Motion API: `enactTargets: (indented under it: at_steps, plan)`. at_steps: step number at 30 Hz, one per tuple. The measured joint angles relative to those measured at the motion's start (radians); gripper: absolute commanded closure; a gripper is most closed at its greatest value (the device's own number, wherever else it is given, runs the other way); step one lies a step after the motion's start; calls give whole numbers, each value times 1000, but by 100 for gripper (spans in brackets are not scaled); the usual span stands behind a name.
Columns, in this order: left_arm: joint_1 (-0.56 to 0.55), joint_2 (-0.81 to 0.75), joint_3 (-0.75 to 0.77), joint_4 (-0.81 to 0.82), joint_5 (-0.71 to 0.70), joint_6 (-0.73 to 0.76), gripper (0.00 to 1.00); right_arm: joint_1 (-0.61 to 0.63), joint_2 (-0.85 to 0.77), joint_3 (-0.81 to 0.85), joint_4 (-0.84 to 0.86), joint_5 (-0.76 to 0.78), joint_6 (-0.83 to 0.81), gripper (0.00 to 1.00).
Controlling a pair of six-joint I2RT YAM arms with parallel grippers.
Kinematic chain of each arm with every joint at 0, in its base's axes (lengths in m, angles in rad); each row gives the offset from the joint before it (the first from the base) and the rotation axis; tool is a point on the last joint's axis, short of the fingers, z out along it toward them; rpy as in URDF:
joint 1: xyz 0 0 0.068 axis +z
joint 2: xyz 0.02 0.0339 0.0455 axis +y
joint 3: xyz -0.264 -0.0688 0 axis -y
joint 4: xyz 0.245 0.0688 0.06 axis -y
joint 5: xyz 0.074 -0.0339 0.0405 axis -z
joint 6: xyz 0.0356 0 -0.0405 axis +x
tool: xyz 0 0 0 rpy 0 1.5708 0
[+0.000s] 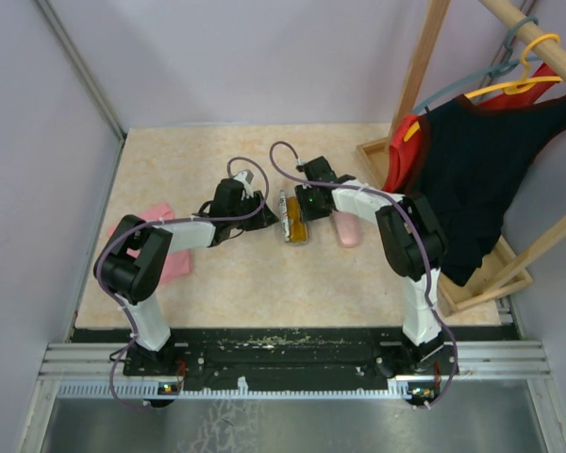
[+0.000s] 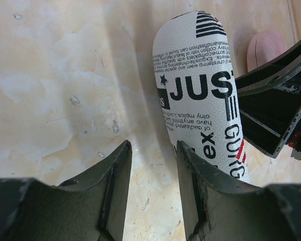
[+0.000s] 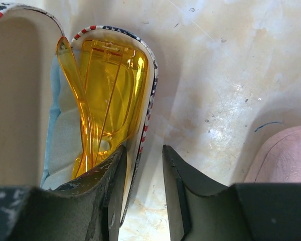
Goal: Organize the sunglasses
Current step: Place the sunglasses in the sunglasses case, then close the sunglasses case at the center of the board.
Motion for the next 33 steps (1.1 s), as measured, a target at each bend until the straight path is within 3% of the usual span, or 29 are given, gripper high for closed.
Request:
enactTargets:
  at_steps: [23,33]
  plan:
    - [-10,0,6,-11,-23,16,53,21,-10,-4,-5,48,2,64]
    - [-10,0,6,-36,-43,22,53,-9,-182,-123,55,5,42,66]
